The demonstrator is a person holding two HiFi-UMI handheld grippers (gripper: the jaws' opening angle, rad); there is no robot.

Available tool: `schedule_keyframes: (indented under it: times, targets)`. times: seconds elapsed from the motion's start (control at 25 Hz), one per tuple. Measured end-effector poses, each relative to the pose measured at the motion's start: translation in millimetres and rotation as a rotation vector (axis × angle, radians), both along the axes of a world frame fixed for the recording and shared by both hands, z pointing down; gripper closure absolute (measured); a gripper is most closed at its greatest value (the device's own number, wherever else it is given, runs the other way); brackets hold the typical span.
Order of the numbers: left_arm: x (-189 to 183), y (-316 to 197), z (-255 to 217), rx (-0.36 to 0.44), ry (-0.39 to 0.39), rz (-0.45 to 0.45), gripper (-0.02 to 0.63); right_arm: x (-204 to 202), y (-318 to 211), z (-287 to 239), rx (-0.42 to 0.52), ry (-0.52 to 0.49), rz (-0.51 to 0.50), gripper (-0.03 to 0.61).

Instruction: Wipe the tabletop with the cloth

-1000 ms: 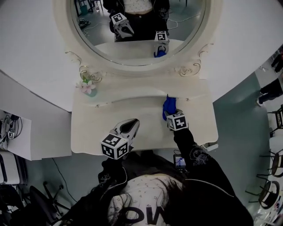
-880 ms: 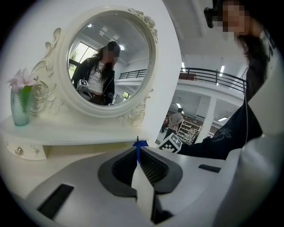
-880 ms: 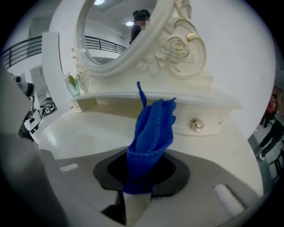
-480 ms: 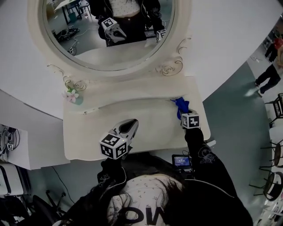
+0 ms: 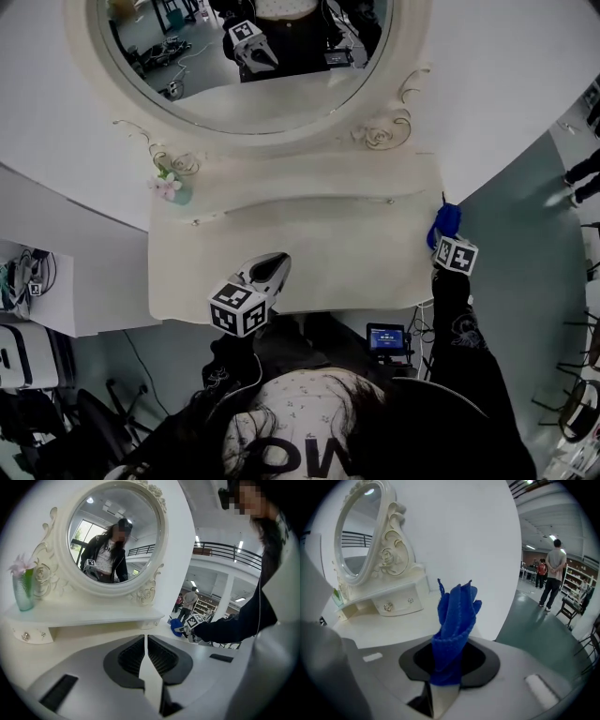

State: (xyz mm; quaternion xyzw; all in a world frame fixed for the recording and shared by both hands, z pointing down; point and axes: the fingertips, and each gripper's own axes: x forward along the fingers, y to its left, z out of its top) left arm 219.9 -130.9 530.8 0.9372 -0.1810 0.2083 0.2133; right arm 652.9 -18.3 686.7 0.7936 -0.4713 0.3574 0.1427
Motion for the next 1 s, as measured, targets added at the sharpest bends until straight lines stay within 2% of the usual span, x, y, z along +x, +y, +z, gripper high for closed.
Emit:
schedule_keyframes:
  times: [0.16, 0.24, 0.44, 0.68, 1.0]
  targets:
    - [-19, -4, -5, 0.006, 0.003, -0.032, 0.614, -1, 2, -6, -0.013, 0.025, 0.006, 0.469]
    - [-28, -5, -6, 0.006, 0.006, -0.039, 0.614, -10, -2, -15, 0.009, 0.048, -0.009, 0.469]
    - [-66, -8, -7, 0.002, 0.007, -0.061, 0.614, -62, -24, -41, 0.095, 0.03, -0.036, 0.469]
    - [-137, -13, -7, 0.004, 0.018, -0.09, 0.614, -163, -64, -74, 0.161, 0.013, -0.139, 0.469]
    - [-258, -30, -13, 0.016, 0.033, -0.146, 0.614, -346, -129, -105, 0.211, -0.047, -0.304, 0.469]
